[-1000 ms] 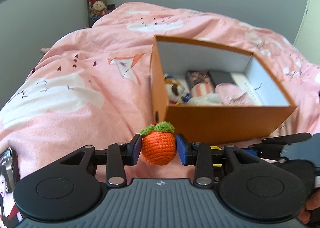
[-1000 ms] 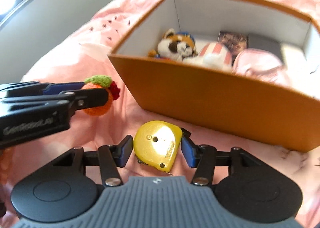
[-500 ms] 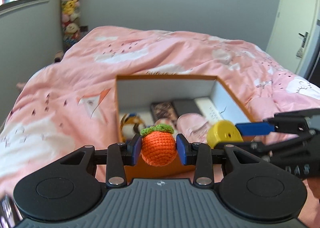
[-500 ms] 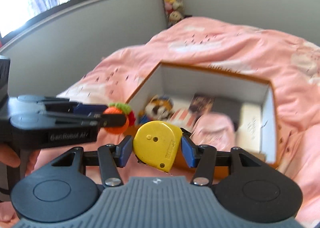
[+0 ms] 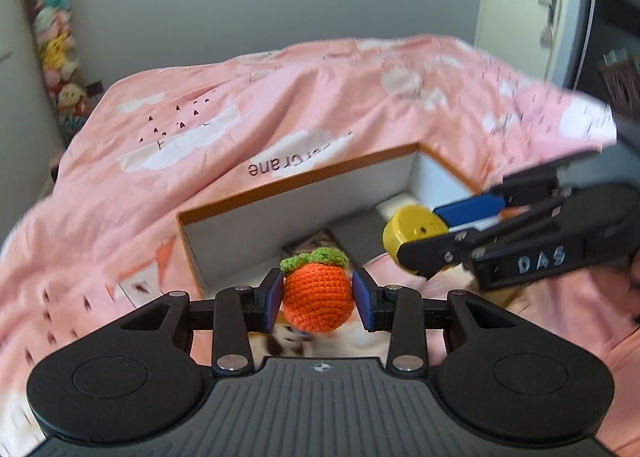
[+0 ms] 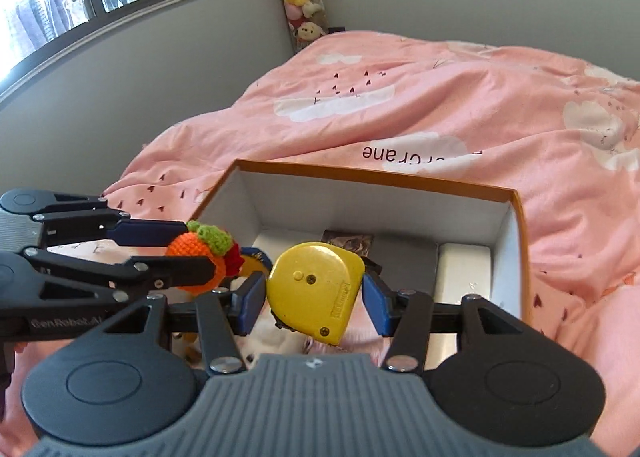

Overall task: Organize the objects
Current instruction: 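Lift the tape measure over the box with the right gripper while the left gripper carries the fruit, then lower the tape measure and the fruit into the box and open both grippers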

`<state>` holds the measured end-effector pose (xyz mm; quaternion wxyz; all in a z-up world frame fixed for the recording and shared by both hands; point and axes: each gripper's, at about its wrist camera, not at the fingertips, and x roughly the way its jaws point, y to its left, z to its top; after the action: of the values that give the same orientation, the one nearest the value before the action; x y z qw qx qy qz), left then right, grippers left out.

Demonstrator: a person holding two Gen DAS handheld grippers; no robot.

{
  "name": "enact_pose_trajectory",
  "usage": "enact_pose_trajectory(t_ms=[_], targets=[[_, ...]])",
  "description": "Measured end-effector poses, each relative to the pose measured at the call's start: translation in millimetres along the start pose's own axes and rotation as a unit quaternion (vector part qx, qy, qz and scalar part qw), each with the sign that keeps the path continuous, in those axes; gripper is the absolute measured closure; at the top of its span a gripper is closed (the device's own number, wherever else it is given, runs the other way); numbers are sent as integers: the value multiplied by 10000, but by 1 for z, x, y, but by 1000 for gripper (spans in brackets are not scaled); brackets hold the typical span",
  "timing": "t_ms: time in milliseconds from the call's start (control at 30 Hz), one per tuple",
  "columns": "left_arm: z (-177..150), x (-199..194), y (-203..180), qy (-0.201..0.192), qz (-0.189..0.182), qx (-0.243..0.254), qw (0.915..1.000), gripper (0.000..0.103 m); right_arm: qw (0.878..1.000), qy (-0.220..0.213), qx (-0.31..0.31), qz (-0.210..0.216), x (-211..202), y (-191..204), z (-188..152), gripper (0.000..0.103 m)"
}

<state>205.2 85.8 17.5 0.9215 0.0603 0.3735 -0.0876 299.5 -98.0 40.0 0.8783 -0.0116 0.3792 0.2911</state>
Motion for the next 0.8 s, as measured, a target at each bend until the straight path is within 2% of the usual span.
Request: enact_pose_trajectory(t_ms=[100,200,267,600,800], targets=[[2,19,0,144,77,669,9976,60,9993,190,264,172,25,-9,10,48],[1,38,-2,447,158,1288,9905,60,9978,324,461,350,49,-15,18,48],[-1,49,-1,635,241,1528,9859,60,9963,396,613,463,63,-18,23,48],[5,79,23,992,61,1704,9803,60,9790,830,1627,905,135,-33,38,48],[8,83,23,1129,86,1876,9757,60,9740,864,1904,874,157,-33,41,48]])
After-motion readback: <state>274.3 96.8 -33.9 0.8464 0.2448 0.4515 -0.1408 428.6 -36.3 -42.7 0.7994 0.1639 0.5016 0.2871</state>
